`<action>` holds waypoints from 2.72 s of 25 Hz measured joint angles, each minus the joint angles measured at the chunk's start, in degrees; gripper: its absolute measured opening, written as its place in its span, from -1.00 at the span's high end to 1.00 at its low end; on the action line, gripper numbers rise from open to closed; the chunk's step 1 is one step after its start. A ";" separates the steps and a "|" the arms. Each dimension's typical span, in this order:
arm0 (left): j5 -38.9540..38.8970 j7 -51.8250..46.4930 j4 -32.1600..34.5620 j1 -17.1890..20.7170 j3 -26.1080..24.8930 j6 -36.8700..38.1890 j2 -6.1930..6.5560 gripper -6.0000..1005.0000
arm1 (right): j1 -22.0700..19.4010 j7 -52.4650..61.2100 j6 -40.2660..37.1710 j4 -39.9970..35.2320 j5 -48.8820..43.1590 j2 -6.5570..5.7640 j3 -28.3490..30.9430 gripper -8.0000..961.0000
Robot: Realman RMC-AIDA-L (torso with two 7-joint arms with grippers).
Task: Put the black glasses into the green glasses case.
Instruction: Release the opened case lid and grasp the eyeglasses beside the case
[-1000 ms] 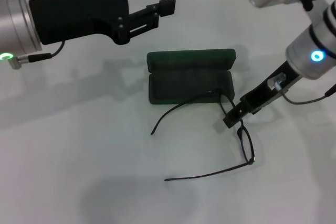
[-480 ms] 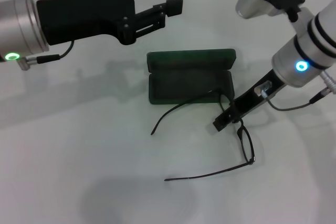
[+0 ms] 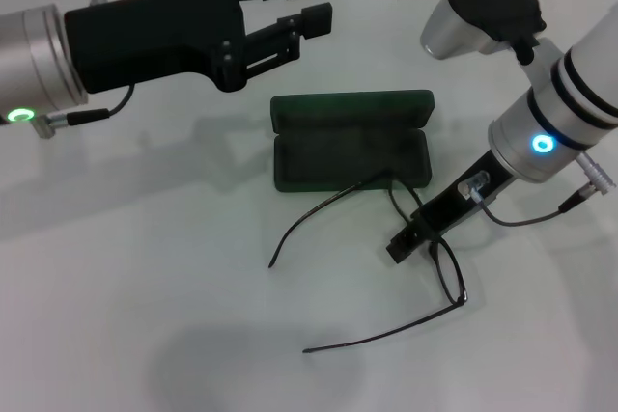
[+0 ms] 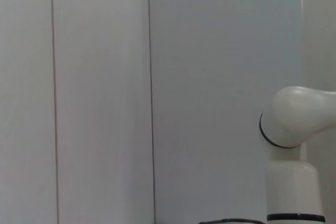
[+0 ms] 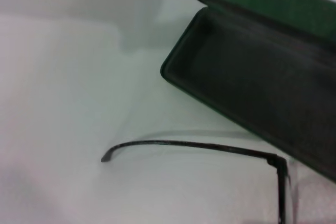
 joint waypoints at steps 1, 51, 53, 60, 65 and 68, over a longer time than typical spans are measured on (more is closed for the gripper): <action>-0.21 0.19 -0.20 0.08 -0.02 0.16 0.00 0.20 | -0.09 0.03 0.00 0.00 0.01 0.00 -0.21 -0.44; -8.80 -0.22 -15.01 -1.12 -3.99 17.85 -0.08 0.21 | -38.37 -77.10 -13.18 -21.61 28.51 -0.45 17.17 0.78; -8.99 -0.09 -15.52 -1.55 -3.95 19.80 -0.08 0.21 | -38.45 -78.70 -15.69 -19.87 30.06 -0.53 20.14 0.78; -11.19 -0.36 -17.88 -3.74 -2.41 24.21 -0.06 0.58 | -38.86 -80.31 -17.86 -16.10 29.97 -0.64 24.11 0.78; -11.18 -0.38 -21.50 -6.70 0.02 24.32 -0.12 0.75 | -38.53 -82.04 -18.04 -13.93 30.14 -0.63 24.26 0.78; -10.74 -0.25 -24.51 -8.77 1.17 24.00 -0.09 0.85 | -38.42 -82.65 -18.47 -13.61 30.44 -0.62 24.29 0.78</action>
